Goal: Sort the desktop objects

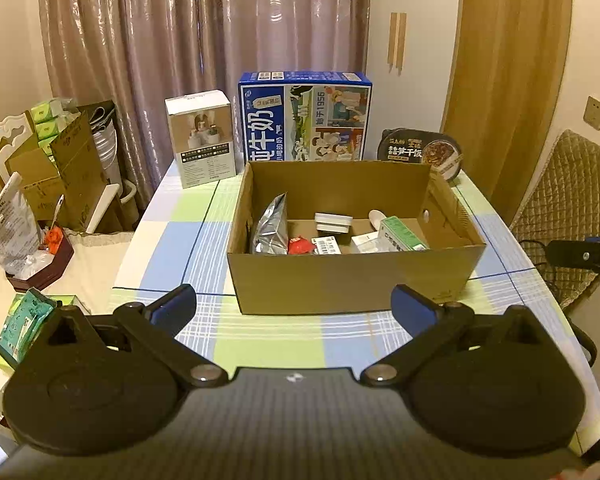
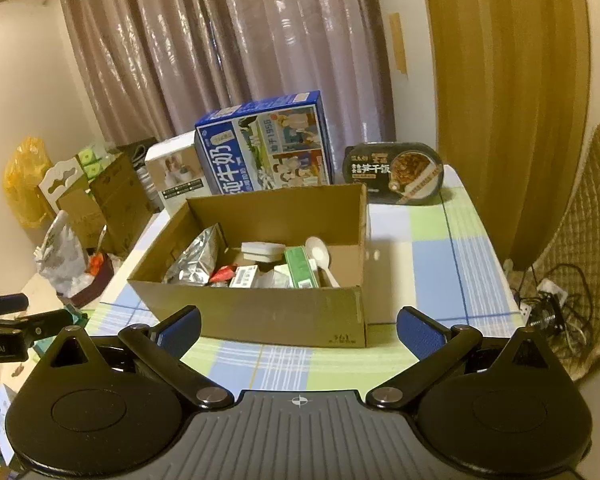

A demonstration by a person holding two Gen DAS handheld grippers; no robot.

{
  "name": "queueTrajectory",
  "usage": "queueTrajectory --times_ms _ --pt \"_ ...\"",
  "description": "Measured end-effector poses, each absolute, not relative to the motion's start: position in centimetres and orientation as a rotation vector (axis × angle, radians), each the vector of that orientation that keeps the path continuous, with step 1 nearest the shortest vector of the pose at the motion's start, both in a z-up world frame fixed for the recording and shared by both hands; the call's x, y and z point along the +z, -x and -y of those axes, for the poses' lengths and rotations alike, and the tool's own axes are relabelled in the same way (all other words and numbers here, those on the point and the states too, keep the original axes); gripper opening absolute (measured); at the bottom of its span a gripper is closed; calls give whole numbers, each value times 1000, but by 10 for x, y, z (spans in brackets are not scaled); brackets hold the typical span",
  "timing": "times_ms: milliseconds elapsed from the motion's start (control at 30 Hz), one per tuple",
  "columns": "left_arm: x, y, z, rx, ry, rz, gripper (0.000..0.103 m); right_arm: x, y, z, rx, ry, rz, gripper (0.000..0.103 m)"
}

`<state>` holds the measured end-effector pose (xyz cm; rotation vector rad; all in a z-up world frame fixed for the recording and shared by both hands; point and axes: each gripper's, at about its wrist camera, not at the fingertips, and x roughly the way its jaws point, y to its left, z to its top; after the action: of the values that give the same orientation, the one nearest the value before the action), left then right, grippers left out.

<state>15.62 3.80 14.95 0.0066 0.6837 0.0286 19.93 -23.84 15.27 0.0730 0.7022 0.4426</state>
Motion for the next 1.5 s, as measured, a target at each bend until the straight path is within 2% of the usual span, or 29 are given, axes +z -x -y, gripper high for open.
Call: queueTrajectory --times_ms 867,1500 --pt "154 -71 -15 58 19 -688 102 164 -108 269 445 -64 -689 101" --pt "155 -33 -9 40 6 -676 102 158 -60 264 419 -69 -758 101"
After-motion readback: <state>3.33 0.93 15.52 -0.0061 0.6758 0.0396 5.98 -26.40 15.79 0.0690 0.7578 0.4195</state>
